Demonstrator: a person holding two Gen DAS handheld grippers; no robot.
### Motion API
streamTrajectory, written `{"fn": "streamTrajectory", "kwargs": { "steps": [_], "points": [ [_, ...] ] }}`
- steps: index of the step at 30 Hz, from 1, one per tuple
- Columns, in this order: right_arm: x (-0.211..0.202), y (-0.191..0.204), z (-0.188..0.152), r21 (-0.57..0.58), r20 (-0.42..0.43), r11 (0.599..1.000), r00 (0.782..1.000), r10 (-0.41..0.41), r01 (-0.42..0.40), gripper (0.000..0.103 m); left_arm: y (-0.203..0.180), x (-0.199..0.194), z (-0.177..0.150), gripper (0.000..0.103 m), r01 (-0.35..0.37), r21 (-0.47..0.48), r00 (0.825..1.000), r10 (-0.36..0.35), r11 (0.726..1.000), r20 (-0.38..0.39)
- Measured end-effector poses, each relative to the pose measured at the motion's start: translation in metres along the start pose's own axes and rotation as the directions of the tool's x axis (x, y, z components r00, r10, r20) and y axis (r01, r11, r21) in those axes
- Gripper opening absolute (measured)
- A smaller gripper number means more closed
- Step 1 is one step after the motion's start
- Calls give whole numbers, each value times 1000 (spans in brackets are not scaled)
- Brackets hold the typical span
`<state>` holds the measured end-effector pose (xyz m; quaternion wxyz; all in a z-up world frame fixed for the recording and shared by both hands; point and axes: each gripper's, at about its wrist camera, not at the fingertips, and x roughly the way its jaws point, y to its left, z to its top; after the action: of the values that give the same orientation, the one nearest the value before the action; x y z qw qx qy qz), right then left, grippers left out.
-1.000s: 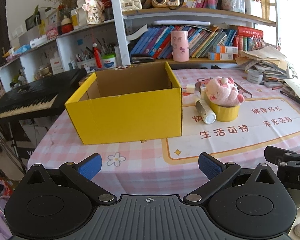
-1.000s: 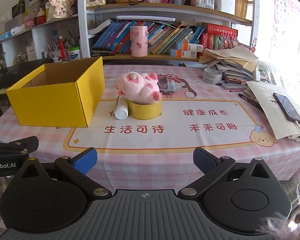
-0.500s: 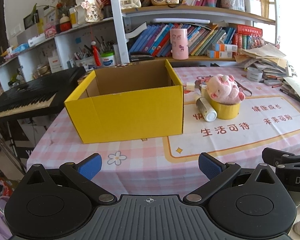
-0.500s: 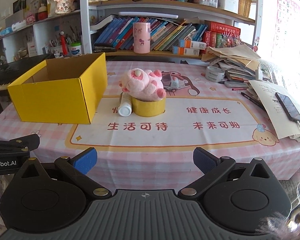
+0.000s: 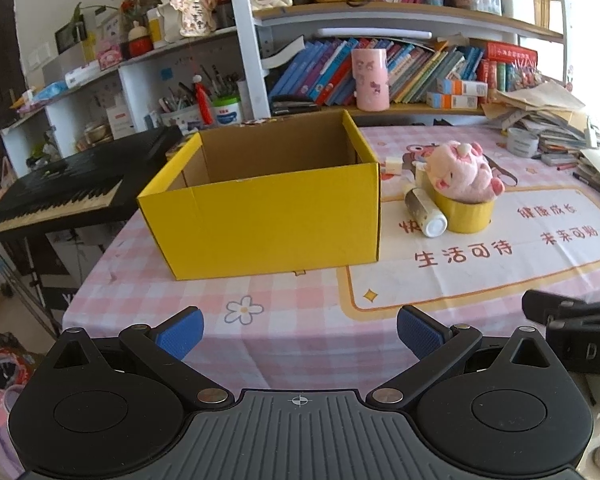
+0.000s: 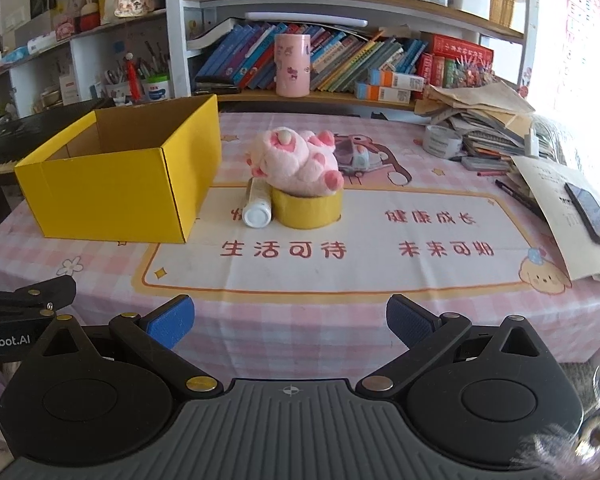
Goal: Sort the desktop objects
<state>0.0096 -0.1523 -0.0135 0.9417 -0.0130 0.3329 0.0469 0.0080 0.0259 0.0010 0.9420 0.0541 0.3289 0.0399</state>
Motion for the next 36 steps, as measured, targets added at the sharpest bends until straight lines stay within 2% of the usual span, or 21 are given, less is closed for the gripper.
{"fn": "streamTrajectory", "kwargs": {
  "steps": [4,9,16,23,32,36],
  "points": [
    [1,3,-1,-42,-3,999,1000,5,-5,103,-3,5,0,103,23,-12,999,-23,1000,-26],
    [5,-3,0,-41,-25,999,1000,3,-4,103,-5,9,0,103,63,-52,997,-66,997,-47],
    [12,-17,-4,2,-71,1000,997,-2,2,103,-20,15,-2,103,74,-12,993,-75,997,-86],
    [26,-27,2,13,-80,1000,997,9,-8,103,-35,20,8,103,44,32,997,-42,999,-64],
    [47,-50,22,21,-86,1000,996,7,-5,103,-56,39,27,103,101,35,993,-99,994,-61],
    [60,-58,33,6,-82,1000,997,9,-8,103,-66,48,38,103,104,39,994,-102,994,-43]
  ]
}}
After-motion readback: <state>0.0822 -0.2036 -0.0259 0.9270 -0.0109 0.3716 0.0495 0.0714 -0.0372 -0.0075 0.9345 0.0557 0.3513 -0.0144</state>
